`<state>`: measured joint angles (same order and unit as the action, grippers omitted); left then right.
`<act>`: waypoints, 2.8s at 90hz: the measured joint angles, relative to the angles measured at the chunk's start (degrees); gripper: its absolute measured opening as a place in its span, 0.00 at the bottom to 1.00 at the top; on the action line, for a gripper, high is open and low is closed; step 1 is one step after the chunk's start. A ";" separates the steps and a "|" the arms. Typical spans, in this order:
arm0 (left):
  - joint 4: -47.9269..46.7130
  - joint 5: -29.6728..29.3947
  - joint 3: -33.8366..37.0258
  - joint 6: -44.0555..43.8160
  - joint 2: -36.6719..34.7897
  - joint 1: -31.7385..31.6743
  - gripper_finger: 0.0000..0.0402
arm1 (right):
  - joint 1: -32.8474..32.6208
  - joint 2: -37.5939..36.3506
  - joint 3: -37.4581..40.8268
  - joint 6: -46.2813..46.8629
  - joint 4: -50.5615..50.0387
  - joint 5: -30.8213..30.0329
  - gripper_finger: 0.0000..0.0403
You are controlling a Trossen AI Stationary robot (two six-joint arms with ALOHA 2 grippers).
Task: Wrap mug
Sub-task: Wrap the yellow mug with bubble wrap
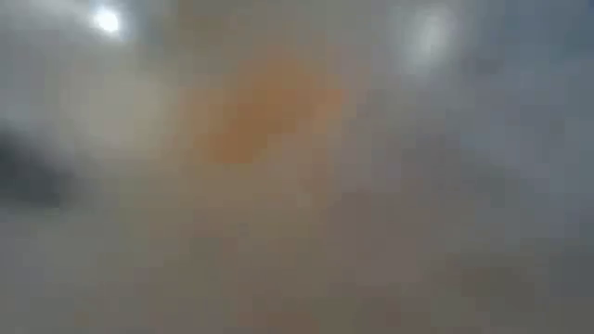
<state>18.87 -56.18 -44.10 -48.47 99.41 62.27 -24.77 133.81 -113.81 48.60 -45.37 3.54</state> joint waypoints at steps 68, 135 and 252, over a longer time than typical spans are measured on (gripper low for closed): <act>-10.95 -0.15 0.00 -7.06 0.01 -3.14 0.00 | 0.00 0.93 -6.45 -1.02 -7.25 -2.44 0.00; -11.10 -0.15 0.00 -6.51 0.08 -2.99 0.00 | -0.68 3.88 -9.03 3.71 -27.80 -13.52 0.00; -25.10 -9.86 7.18 -21.59 -9.93 6.71 0.00 | -29.62 -7.46 -12.32 38.19 -44.40 -43.47 0.00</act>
<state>-6.22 -66.04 -36.92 -70.07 89.47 68.98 -54.39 126.35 -126.13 86.78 -89.78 -39.93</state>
